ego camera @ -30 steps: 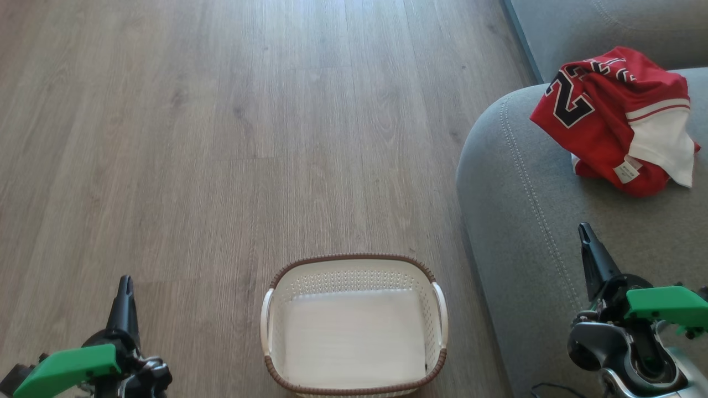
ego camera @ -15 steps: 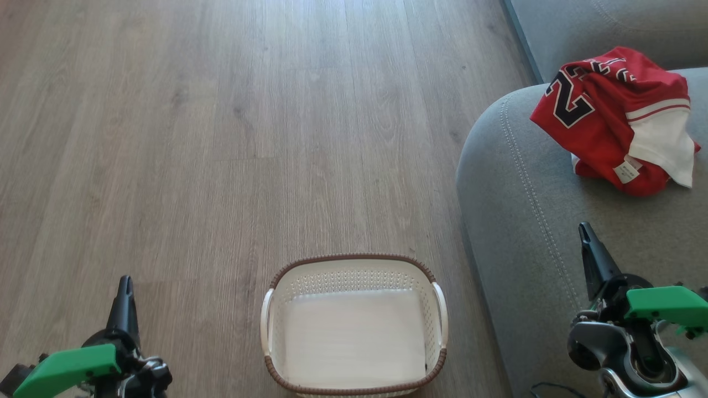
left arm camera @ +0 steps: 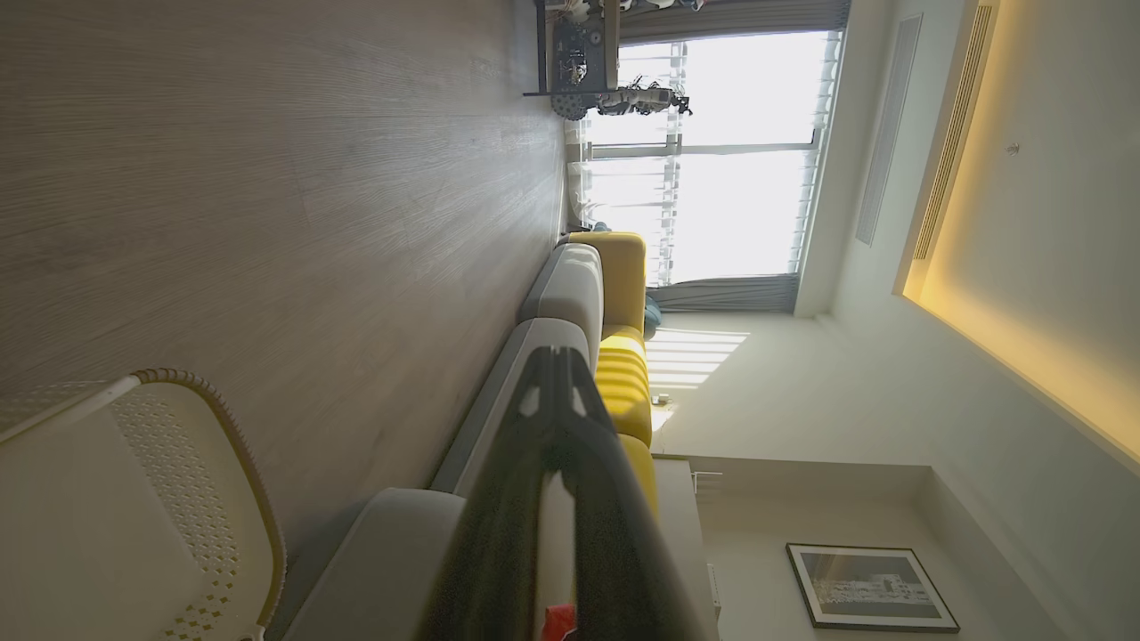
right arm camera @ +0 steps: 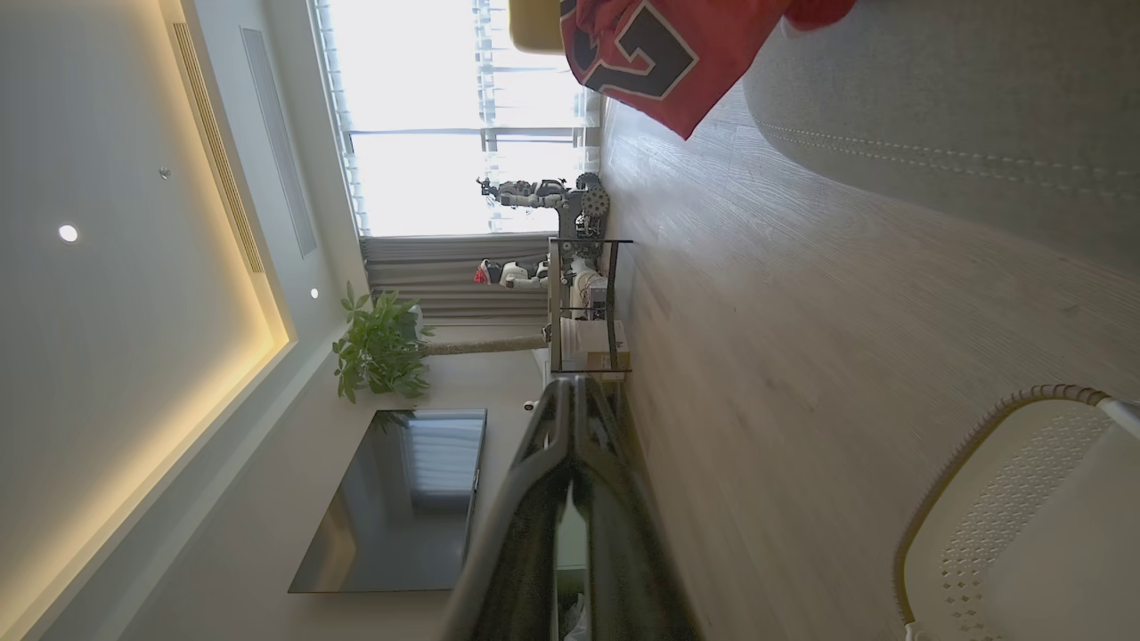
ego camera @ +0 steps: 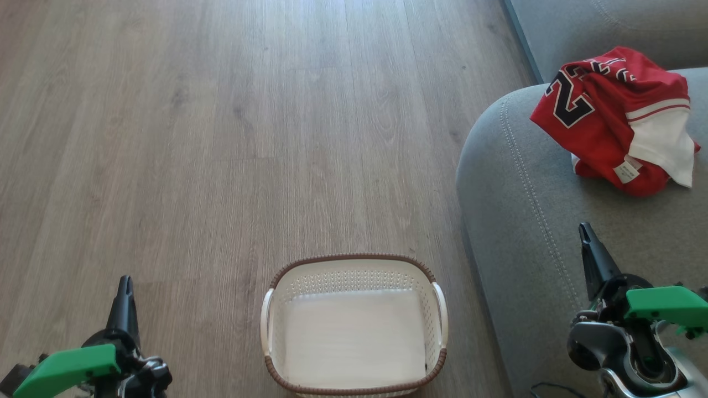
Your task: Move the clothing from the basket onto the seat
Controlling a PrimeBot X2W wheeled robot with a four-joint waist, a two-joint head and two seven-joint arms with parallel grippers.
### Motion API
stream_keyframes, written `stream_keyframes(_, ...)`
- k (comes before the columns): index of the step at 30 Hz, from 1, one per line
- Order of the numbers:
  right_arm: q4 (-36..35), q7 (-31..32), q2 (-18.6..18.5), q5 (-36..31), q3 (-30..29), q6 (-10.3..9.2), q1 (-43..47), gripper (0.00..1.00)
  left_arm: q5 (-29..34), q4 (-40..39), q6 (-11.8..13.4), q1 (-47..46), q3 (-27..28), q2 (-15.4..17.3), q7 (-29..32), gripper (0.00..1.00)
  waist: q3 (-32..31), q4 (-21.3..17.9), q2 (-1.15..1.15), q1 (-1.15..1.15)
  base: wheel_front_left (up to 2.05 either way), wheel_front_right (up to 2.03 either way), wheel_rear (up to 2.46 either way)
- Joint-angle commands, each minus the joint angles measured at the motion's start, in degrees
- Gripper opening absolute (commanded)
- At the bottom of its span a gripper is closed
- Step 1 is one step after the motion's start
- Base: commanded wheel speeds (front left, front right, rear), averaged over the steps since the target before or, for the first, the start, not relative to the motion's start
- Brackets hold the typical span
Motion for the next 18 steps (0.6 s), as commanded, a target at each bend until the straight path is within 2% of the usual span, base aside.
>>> stream_keyframes(1, -2.05, -0.35, -1.71, 0.33, 0.67, 0.47, -2.41, 0.00, 0.04, -2.04, -0.44, -2.17, 2.00, 0.55, 0.35, 0.00, 0.00, 0.00, 0.00, 0.00, 0.00, 0.00, 0.00)
stream_keyframes(18, -2.08, -0.41, -1.76, 0.39, 0.74, 0.47, -2.42, 0.00, 0.05, -2.04, -0.44, -2.17, 2.01, 0.54, 0.36, 0.00, 0.00, 0.00, 0.00, 0.00, 0.00, 0.00, 0.00)
